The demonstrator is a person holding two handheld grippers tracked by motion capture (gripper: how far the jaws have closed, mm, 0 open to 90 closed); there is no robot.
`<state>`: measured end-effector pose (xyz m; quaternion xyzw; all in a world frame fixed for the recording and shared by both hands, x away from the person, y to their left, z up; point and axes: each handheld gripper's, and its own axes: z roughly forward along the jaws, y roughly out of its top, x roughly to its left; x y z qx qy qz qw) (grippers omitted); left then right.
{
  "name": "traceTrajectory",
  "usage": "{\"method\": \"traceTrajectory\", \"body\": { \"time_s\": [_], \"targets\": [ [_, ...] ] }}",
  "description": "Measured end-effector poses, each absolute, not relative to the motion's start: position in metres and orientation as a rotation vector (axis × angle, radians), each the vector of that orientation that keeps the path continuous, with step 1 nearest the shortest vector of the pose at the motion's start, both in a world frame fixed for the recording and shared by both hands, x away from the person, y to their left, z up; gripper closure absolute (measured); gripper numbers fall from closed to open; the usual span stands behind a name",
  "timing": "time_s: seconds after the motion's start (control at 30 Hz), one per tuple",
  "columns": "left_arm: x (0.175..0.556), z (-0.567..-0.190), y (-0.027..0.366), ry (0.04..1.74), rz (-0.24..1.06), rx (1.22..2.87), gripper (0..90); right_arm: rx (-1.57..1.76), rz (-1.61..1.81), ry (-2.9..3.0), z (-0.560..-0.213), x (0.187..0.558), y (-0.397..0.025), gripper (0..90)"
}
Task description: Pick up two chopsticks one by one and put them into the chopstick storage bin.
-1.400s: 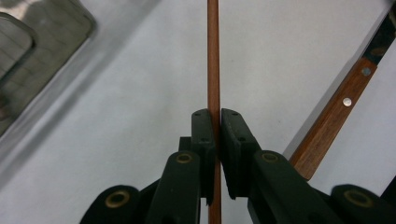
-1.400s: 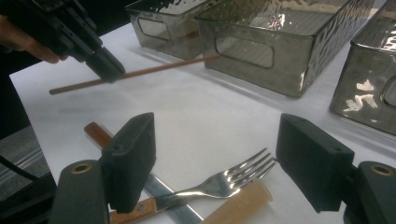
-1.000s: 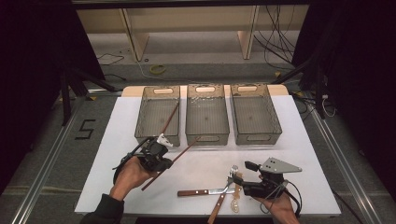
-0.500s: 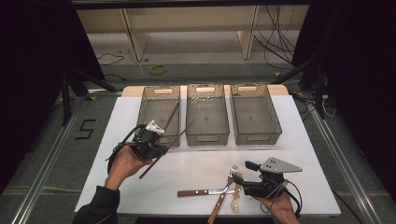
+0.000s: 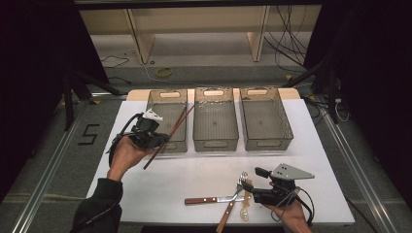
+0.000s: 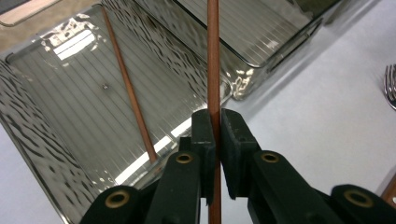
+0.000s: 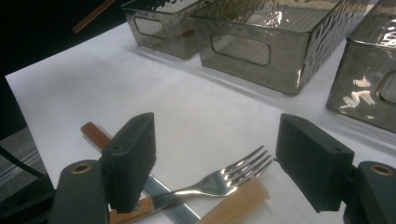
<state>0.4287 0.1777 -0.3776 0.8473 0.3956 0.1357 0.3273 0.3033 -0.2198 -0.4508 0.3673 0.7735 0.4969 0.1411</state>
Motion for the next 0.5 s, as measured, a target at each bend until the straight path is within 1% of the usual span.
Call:
{"method": "traceTrajectory", "body": {
  "time_s": [0.5],
  "targets": [
    [0.462,-0.363,0.185,1.080,0.412,2.171,83.9,1.059,1.439,2.234,-0.451,0.303,-0.220,29.6]
  ]
}}
